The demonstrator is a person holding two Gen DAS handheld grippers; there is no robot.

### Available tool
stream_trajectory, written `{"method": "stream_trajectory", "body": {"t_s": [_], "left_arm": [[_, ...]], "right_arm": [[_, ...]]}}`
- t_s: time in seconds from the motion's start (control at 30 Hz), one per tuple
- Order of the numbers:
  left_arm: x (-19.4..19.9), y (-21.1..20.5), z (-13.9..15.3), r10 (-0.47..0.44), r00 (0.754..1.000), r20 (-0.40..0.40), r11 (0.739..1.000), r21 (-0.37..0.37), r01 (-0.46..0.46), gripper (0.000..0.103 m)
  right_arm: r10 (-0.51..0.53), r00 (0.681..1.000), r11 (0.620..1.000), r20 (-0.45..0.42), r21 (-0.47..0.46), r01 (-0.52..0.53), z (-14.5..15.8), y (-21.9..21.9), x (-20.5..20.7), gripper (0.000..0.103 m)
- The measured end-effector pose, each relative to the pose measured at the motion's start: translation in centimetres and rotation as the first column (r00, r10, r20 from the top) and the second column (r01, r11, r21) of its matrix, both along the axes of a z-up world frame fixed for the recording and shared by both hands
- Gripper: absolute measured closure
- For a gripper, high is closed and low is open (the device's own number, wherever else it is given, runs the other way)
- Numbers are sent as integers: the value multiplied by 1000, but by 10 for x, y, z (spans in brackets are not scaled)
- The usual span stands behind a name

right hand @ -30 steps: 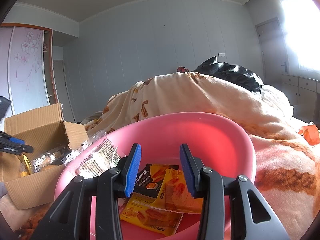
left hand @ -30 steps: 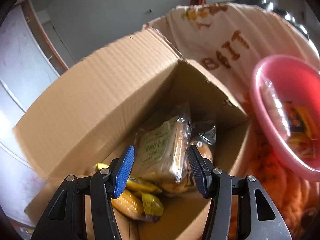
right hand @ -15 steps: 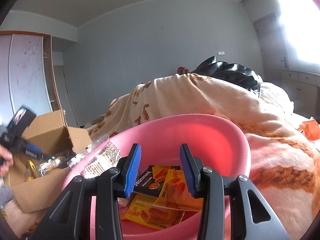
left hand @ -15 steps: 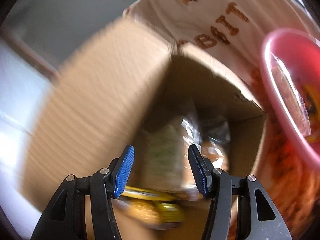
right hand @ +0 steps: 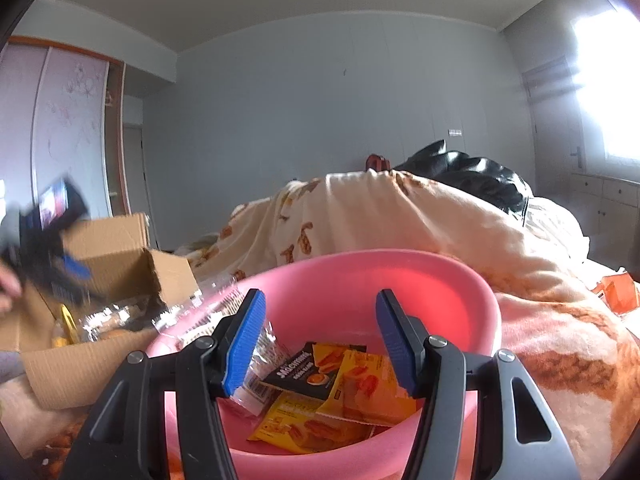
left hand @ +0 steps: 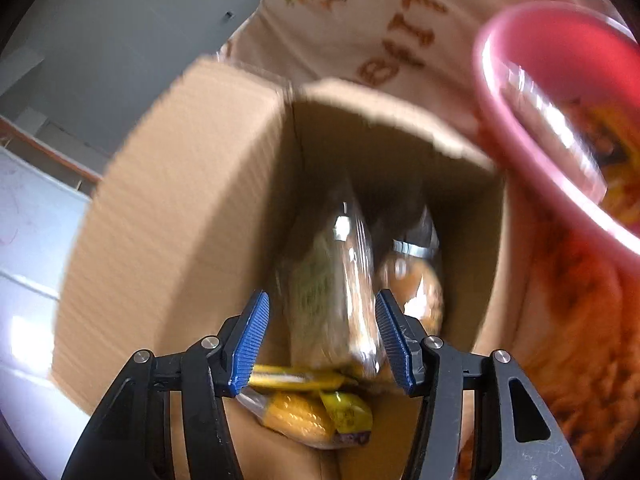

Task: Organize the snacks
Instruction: 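Reach the left gripper into the box and grasp a clear-wrapped bread bar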

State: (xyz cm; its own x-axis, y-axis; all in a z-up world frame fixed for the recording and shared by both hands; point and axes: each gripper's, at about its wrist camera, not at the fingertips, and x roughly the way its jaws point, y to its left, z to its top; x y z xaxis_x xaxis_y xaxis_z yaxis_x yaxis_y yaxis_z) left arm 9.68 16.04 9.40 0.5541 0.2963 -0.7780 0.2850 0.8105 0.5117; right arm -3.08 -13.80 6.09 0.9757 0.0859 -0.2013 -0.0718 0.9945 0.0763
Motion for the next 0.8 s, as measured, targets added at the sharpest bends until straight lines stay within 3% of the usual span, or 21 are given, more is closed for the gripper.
{"method": "stream_trajectory", "body": {"t_s": [0.1,0.43,0.5,0.57,0.8], "left_arm": [[-3,3,-5,12,1000,9,998,-56,-11,51],[28,12,-28,90,995,-38,995,-51,-92,50],[35,12,-29,124,991,-46,991,-40,-126,40],[46,13,-29,163,986,-32,987,9,-162,20],[58,31,-29,222,974,-52,974,-39,-224,19]], "right_arm": [[7,1000,1000,16,14,-7,2,-3,-2,46],[3,1000,999,-7,43,-3,-1,-8,3,45],[5,1000,999,-11,42,-4,-2,-8,3,45],[6,1000,999,-12,37,-5,-2,-6,3,45],[7,1000,999,-14,38,-7,-2,-6,1,45]]}}
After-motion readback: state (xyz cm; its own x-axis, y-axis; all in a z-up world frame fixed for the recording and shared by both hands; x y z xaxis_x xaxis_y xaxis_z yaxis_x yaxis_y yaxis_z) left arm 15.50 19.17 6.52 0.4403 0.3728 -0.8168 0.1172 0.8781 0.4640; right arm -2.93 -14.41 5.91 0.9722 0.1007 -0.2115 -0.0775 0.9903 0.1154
